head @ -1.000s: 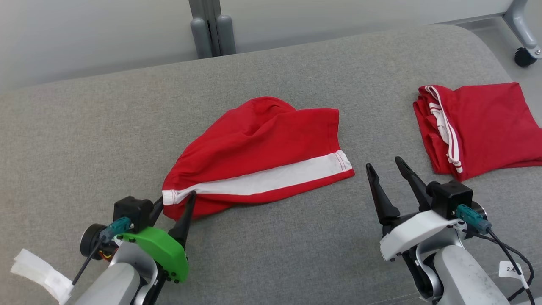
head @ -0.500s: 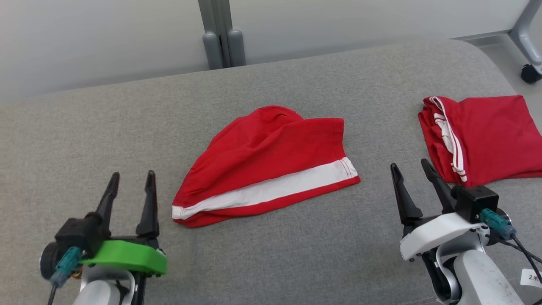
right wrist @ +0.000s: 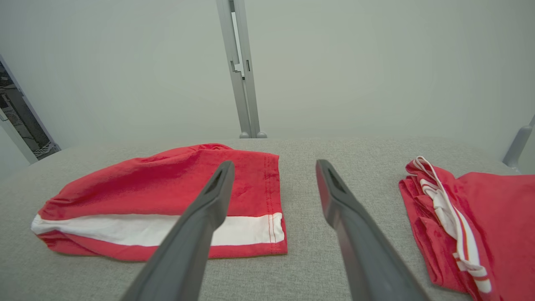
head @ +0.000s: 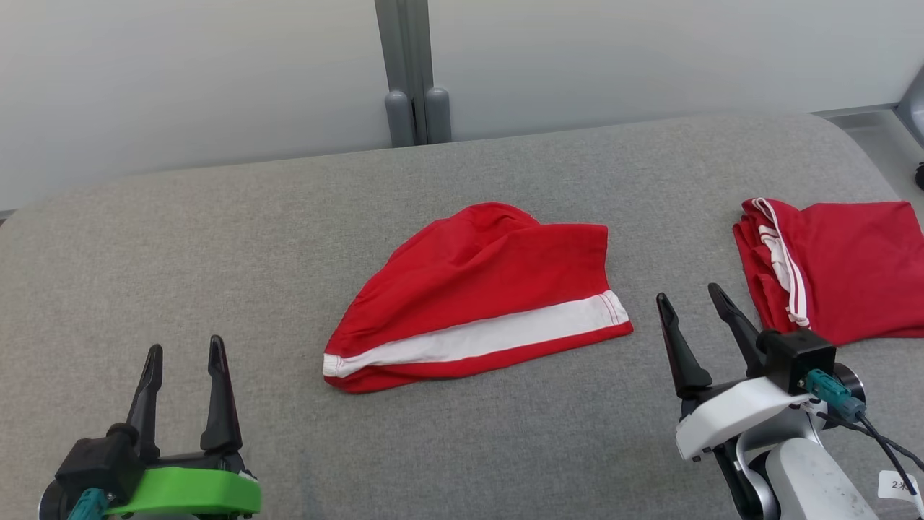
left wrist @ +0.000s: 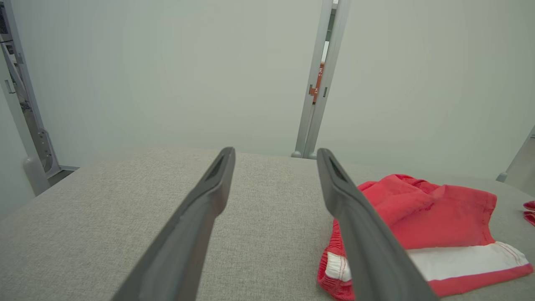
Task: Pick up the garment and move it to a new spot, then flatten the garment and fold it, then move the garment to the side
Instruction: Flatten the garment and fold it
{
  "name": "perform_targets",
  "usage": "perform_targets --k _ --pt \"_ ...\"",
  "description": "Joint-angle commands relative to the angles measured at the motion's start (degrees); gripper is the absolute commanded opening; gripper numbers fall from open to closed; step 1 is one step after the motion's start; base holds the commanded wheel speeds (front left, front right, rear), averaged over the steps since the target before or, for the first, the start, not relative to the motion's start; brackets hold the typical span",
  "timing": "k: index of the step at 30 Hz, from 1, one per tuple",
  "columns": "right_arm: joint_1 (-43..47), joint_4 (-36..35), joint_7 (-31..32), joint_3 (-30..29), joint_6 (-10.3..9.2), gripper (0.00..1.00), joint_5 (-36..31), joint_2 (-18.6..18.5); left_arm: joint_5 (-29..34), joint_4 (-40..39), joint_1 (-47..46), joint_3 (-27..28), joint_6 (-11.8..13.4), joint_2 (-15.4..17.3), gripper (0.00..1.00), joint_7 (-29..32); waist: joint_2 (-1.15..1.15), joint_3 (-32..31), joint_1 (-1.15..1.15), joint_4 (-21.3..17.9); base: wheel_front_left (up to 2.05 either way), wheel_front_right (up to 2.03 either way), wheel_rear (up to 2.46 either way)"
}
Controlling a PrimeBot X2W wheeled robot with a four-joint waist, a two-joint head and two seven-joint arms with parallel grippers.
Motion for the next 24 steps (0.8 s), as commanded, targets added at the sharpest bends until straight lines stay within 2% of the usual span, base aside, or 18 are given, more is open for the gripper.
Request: perform_targets --k 1,9,24 --pt "0.8 0.4 -0.6 0.1 -0.09 1.0 -0.5 -0.3 0.5 0.8 1.0 0.7 -0.9 -0.5 1.0 0.0 0.0 -0.8 0.0 0.6 0.0 0.0 0.0" --pt "1.6 2.4 -1.1 -0.2 -0.09 1.0 -0.6 -0.5 2.0 4.7 1.7 1.9 -3.0 -2.2 1.0 0.0 0.0 -2.0 0.0 1.5 0.0 0.0 0.0" --pt "1.4 2.4 -0.9 -0.6 -0.09 1.0 -0.6 0.6 2.9 5.9 0.1 1.8 -4.1 -2.9 1.0 0.0 0.0 -1.6 0.0 1.4 0.0 0.0 0.0"
